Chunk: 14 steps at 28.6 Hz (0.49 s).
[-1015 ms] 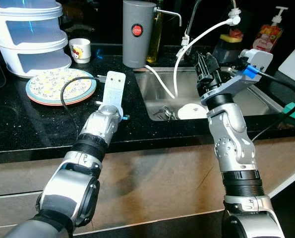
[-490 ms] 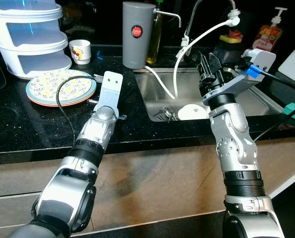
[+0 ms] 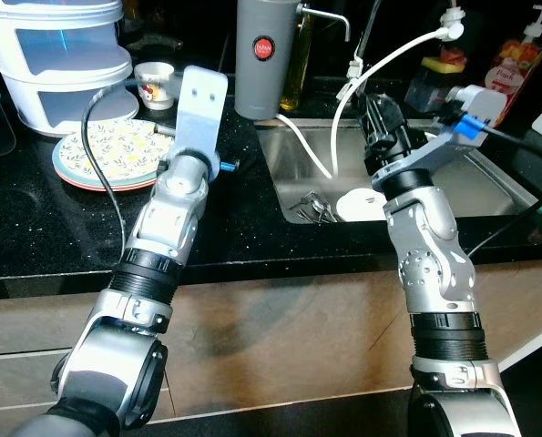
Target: Kitchen organization
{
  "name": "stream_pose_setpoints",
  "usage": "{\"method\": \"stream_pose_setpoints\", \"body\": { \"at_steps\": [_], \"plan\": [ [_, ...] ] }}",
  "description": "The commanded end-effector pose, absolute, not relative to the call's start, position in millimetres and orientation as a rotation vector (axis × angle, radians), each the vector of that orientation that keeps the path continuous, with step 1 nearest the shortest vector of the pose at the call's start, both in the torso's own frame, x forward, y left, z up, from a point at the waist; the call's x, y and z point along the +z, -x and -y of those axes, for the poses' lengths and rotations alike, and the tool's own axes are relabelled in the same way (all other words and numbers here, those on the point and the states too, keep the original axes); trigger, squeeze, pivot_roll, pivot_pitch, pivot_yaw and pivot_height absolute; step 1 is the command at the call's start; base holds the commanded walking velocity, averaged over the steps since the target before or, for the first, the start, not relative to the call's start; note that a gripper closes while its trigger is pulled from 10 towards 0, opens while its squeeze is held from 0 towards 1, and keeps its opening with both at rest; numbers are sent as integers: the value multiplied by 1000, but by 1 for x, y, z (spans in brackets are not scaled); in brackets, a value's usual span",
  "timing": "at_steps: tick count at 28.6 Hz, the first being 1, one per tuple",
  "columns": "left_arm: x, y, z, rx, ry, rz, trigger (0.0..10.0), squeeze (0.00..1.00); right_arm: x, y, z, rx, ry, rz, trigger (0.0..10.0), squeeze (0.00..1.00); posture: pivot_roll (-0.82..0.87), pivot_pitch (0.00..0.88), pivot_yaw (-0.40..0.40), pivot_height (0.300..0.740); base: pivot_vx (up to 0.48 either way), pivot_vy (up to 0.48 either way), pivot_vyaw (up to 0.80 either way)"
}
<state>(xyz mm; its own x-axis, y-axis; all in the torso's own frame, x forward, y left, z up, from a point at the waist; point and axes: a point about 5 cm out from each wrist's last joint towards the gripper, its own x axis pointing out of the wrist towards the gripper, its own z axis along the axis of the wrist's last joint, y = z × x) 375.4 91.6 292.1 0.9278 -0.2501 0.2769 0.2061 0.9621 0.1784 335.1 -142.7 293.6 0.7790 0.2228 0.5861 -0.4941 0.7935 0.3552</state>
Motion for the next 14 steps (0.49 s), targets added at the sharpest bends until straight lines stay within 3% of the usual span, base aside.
{"method": "stream_pose_setpoints", "body": {
  "at_steps": [1, 2, 3, 5, 8, 14],
  "plan": [
    [302, -361, -77, -406, -132, 375, 10000, 0, 305, -326, 138, 526, -601, 575, 10000, 0, 52, 0, -77, 740, 0, 0, 0],
    [302, -361, -77, -406, -132, 375, 10000, 0, 305, -326, 138, 526, -601, 575, 10000, 0, 52, 0, -77, 740, 0, 0, 0],
    [311, -340, -66, -606, -112, 439, 10000, 0, 311, -315, 133, 663, -672, 595, 10000, 0, 51, 0, -77, 740, 0, 0, 0],
    [311, -340, -66, -606, -112, 439, 10000, 0, 311, -315, 133, 663, -672, 595, 10000, 0, 51, 0, -77, 740, 0, 0, 0],
    [319, -315, -59, -810, -66, 497, 10000, 0, 314, -303, 130, 776, -743, 601, 10000, 0, 48, 0, -79, 740, 0, 0, 0],
    [314, -301, -55, -936, -83, 497, 10000, 0, 311, -298, 129, 841, -787, 565, 10000, 0, 46, 7, -82, 740, 0, 0, 0]
  ]
}}
